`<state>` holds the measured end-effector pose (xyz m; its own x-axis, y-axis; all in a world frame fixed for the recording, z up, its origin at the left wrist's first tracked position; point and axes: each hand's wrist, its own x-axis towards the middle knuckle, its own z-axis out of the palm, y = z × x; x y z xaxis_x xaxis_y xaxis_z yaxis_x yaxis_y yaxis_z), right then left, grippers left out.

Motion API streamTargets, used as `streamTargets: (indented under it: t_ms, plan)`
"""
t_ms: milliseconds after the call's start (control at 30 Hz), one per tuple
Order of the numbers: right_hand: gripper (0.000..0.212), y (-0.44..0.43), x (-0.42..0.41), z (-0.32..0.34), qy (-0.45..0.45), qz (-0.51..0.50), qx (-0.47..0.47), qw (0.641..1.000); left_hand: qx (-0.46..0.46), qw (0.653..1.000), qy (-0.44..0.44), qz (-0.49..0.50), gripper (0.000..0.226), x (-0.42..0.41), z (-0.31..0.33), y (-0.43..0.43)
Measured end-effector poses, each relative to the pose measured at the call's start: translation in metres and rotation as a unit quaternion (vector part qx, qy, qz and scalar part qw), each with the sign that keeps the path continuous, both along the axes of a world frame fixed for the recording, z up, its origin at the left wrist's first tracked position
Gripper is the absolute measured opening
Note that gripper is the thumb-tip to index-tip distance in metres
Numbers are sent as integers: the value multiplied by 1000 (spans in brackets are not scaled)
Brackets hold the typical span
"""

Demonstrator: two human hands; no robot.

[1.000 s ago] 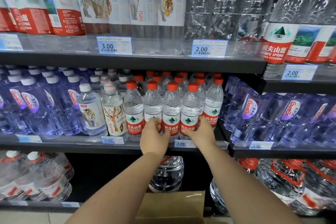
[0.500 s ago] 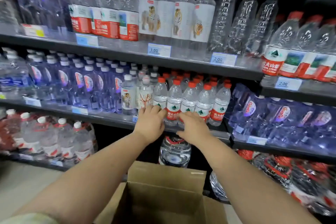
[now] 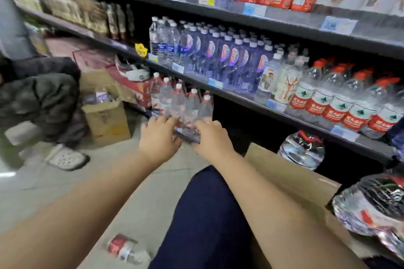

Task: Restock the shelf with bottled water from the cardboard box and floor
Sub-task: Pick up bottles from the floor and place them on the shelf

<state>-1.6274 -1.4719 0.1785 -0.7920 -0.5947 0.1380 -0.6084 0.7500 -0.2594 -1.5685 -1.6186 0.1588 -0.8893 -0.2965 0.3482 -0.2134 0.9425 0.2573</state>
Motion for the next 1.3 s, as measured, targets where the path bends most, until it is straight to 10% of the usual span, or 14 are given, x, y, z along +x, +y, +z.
streamTargets:
  t_ms: [467, 1300]
  plan:
    - [38, -170, 123, -203, -210, 110, 153, 959, 58, 966, -181, 177, 40, 191, -220, -135]
    - [32, -144, 83, -416, -271, 168, 290, 902, 49, 880, -471, -15, 68, 142, -458, -135]
